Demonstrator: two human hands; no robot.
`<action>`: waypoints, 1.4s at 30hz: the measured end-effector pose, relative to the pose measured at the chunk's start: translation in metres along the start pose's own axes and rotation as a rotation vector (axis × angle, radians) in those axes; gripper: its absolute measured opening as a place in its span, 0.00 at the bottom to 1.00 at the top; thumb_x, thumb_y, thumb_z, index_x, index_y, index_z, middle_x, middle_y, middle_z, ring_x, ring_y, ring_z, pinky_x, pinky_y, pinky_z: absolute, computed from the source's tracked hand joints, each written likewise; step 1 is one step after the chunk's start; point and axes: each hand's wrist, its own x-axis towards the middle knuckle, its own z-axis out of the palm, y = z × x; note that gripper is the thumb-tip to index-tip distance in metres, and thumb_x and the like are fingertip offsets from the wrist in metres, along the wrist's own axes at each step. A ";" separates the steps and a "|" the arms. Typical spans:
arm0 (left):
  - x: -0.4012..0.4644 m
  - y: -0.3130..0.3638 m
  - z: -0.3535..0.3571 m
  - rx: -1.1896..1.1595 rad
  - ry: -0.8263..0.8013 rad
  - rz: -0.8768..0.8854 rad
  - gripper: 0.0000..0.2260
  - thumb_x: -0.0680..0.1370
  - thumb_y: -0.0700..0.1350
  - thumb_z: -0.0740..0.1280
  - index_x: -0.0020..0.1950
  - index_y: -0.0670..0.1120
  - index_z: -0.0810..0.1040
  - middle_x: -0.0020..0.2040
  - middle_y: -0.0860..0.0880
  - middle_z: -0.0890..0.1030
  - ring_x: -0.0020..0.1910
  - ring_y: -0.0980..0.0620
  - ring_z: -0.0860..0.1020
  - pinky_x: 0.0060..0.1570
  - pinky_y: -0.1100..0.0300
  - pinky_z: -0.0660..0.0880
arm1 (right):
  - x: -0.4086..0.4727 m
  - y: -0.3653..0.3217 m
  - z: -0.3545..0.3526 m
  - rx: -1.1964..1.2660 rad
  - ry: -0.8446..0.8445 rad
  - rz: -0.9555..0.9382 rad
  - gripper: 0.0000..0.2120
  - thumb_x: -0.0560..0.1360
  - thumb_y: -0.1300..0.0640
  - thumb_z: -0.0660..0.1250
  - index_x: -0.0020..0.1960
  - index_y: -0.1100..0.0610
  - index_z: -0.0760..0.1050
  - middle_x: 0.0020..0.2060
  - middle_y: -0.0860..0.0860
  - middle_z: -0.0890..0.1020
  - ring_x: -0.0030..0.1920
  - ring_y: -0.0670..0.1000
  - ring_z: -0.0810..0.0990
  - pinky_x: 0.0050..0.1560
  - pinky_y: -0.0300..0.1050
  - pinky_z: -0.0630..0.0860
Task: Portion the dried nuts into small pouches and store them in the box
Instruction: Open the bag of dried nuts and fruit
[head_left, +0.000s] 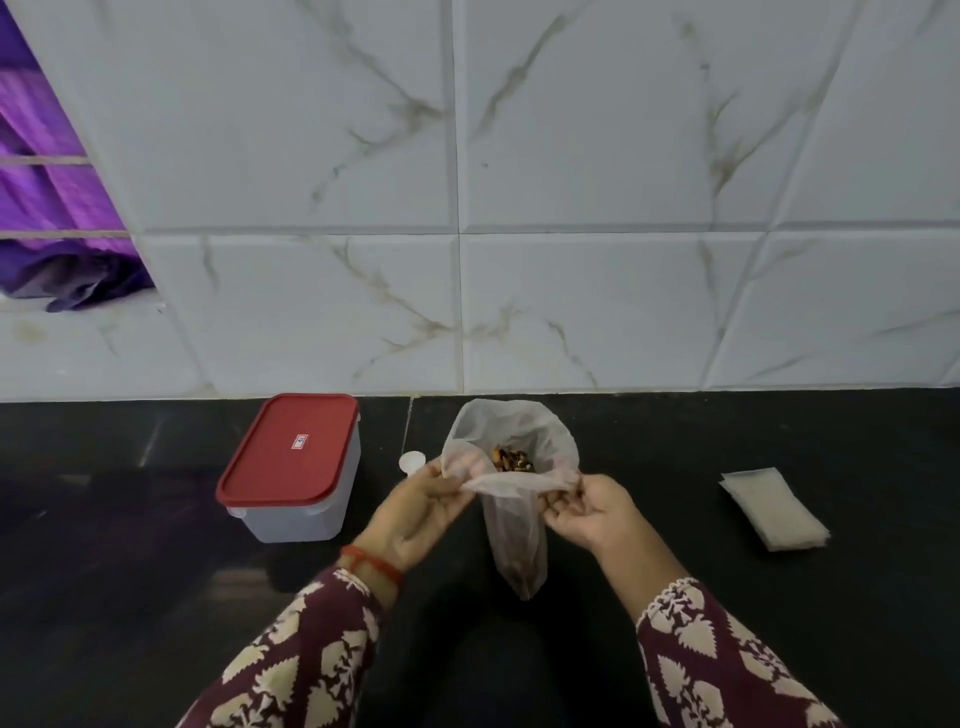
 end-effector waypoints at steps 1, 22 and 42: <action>-0.003 -0.009 -0.001 -0.057 0.024 -0.018 0.11 0.79 0.29 0.54 0.54 0.37 0.74 0.41 0.40 0.84 0.37 0.47 0.84 0.35 0.59 0.81 | -0.003 0.004 -0.003 -0.053 0.008 0.006 0.16 0.81 0.54 0.56 0.65 0.60 0.72 0.43 0.59 0.78 0.42 0.55 0.77 0.48 0.50 0.73; -0.025 -0.052 -0.012 0.039 0.188 -0.064 0.10 0.76 0.40 0.58 0.54 0.41 0.74 0.51 0.38 0.80 0.49 0.41 0.80 0.48 0.48 0.77 | -0.032 0.032 -0.030 -0.213 -0.005 0.057 0.21 0.78 0.49 0.59 0.62 0.64 0.72 0.55 0.62 0.78 0.54 0.61 0.78 0.50 0.56 0.75; 0.023 -0.025 -0.019 0.390 0.366 -0.018 0.13 0.81 0.49 0.56 0.52 0.42 0.73 0.45 0.41 0.79 0.42 0.44 0.79 0.40 0.50 0.78 | 0.006 0.004 -0.022 -0.390 0.092 -0.011 0.16 0.77 0.51 0.59 0.56 0.61 0.77 0.48 0.61 0.80 0.52 0.60 0.79 0.50 0.56 0.77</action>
